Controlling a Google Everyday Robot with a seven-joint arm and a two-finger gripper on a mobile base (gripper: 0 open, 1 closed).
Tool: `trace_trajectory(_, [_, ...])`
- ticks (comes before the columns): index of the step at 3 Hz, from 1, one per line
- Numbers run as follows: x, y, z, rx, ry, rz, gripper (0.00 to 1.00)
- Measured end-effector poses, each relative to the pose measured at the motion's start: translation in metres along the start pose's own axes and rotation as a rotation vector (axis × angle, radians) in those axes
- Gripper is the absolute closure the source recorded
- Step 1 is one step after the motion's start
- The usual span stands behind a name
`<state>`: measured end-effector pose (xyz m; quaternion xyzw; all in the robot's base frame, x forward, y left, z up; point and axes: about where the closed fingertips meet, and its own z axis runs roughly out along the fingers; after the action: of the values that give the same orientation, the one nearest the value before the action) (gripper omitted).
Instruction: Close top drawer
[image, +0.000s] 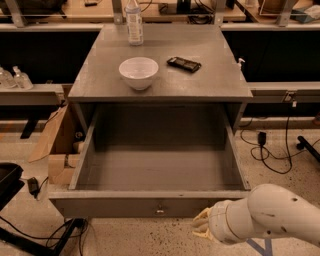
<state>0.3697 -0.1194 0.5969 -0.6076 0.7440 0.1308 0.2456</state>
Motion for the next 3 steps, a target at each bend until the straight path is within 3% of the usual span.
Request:
trace_trajectory(1, [-0.001, -0.037, 0.012, 0.018, -0.036, -0.004, 1.0])
trace_trajectory(2, [-0.001, -0.034, 0.012, 0.018, -0.036, -0.004, 1.0])
trace_trajectory(3, [-0.009, -0.092, 0.03, 0.023, -0.095, 0.005, 1.0])
